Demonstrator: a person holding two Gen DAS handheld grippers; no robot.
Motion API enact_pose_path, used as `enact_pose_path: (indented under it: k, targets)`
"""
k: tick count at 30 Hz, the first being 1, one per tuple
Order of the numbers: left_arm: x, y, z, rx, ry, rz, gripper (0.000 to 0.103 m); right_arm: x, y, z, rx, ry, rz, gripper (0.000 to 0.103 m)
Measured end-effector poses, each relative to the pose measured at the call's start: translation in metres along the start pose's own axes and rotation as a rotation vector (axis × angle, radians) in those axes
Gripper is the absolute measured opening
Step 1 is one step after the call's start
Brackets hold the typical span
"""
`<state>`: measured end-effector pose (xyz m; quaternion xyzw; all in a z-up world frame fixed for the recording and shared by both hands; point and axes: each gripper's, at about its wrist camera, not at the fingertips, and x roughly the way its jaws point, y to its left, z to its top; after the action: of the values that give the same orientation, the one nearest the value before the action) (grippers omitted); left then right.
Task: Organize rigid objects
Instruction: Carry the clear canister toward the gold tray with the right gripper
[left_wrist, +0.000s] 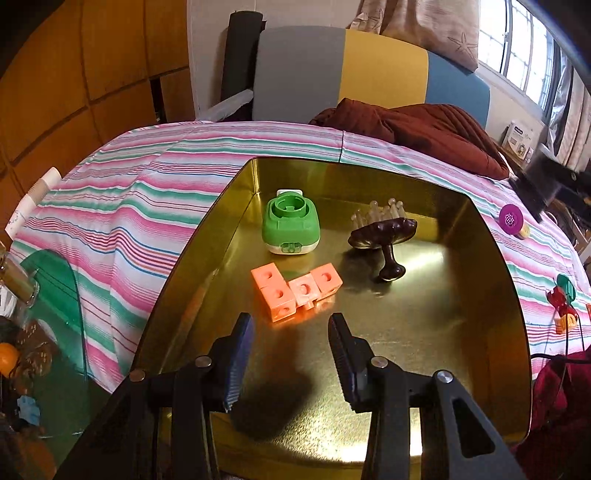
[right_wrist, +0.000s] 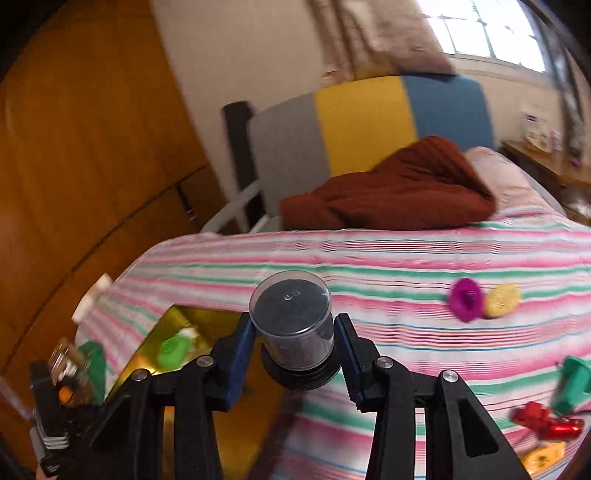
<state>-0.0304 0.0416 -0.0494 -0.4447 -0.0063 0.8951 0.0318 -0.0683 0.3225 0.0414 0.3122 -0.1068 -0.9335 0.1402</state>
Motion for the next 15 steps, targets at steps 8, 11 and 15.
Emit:
enact_pose_path:
  k: [8,11,15]
  targets:
    - [-0.005,0.006,-0.005,0.000,0.000,0.002,0.042,0.024,0.046,-0.008,-0.079,0.053,0.045,0.045]
    - [-0.008,0.011,-0.008,-0.005,0.000,0.004,0.042,0.029,0.053,-0.011,-0.093,0.069,0.043,0.044]
    - [-0.007,0.014,-0.011,-0.006,0.007,0.010,0.042,0.037,0.063,-0.015,-0.121,0.092,0.037,0.045]
